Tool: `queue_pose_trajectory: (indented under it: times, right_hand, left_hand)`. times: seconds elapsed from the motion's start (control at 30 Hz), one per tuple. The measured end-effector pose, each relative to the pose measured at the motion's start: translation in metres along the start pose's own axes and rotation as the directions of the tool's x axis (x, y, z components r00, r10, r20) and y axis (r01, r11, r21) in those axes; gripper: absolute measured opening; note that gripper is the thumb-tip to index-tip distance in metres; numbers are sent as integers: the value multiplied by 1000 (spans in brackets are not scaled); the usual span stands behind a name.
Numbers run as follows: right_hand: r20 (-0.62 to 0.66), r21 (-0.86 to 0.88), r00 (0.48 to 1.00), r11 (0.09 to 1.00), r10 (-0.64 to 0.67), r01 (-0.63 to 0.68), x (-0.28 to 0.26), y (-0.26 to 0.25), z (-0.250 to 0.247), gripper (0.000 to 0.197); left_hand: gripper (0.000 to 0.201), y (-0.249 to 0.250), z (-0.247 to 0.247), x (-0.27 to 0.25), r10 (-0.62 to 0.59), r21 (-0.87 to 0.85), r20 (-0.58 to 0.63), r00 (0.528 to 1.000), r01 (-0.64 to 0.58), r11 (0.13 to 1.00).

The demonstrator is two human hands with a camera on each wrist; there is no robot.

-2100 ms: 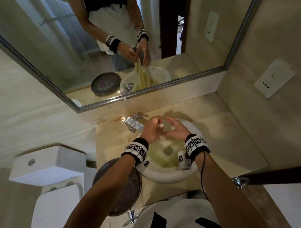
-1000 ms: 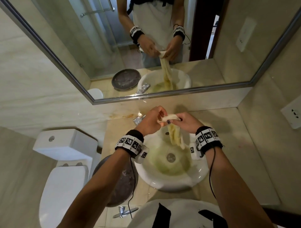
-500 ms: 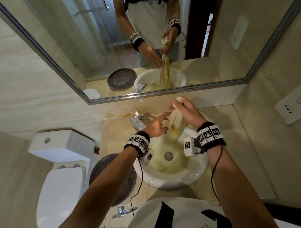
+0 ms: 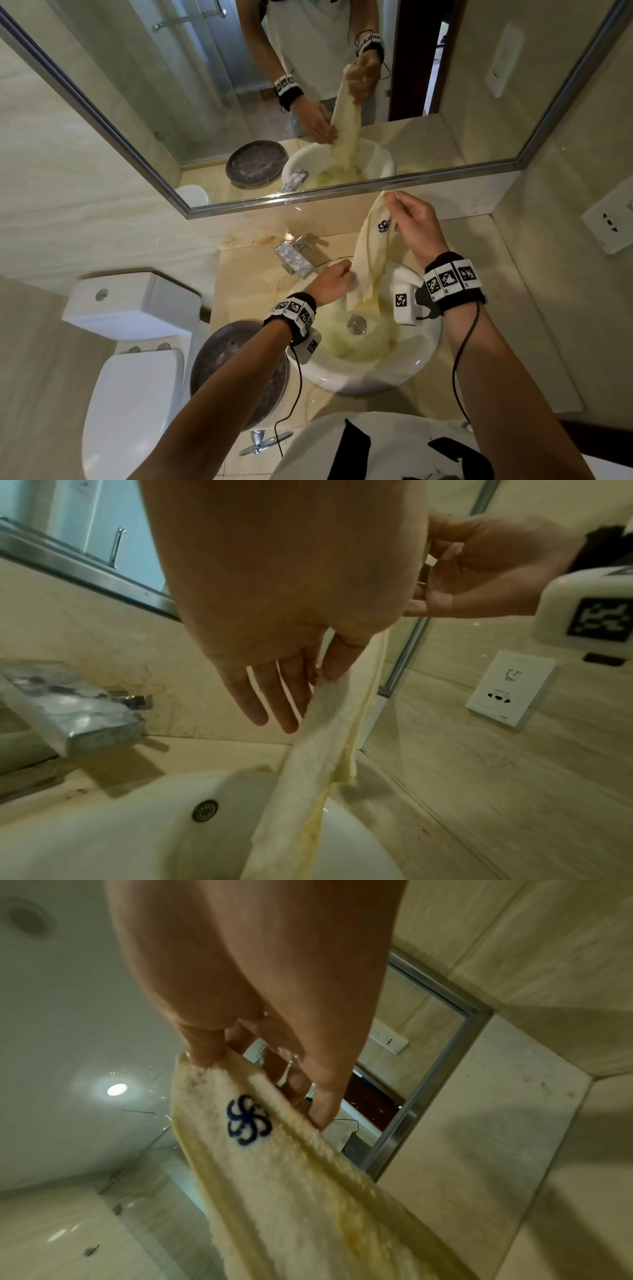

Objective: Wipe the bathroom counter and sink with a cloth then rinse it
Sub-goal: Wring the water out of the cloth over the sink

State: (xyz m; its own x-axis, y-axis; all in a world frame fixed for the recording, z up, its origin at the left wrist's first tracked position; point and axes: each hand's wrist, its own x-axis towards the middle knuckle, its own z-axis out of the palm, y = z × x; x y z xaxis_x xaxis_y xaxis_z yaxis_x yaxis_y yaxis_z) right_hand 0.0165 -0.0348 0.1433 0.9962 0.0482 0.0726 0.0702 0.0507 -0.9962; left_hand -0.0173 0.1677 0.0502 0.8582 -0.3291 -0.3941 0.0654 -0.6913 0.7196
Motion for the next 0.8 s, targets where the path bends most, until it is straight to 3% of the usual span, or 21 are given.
queue_pose_trajectory:
  times: [0.07, 0.13, 0.2, 0.3, 0.47, 0.63, 0.8]
  right_hand:
    - [-7, -11, 1000, 1000, -7, 7, -1, -4, 1, 22]
    - [8, -36, 1000, 999, -23, 24, 0, -8, 3, 28]
    - [49, -81, 997, 995, -53, 57, 1, -11, 6, 39]
    - [86, -97, 994, 992, -71, 79, 0, -19, 10, 33]
    - [35, -69, 996, 994, -83, 85, 2, -29, 4, 31]
    - [2, -51, 998, 997, -63, 63, 5, -33, -3, 34]
    - [-4, -52, 998, 997, -60, 59, 6, -31, -4, 33]
  left_hand:
    - [40, -2, 6, -2, -39, -32, -15, 999, 39, 999]
    - [40, 4, 11, -5, -70, -22, -65, 995, 68, 997]
    - [54, 16, 15, -7, -83, 22, -177, 981, 88, 996]
    - [68, 22, 21, 3, -110, 73, -271, 956, 135, 988]
    - [39, 20, 23, 19, -69, 197, -261, 963, 122, 973]
    - [32, 15, 28, 28, -64, 123, -258, 964, 98, 988]
    - [28, 15, 30, 26, 16, -55, -301, 953, -34, 998]
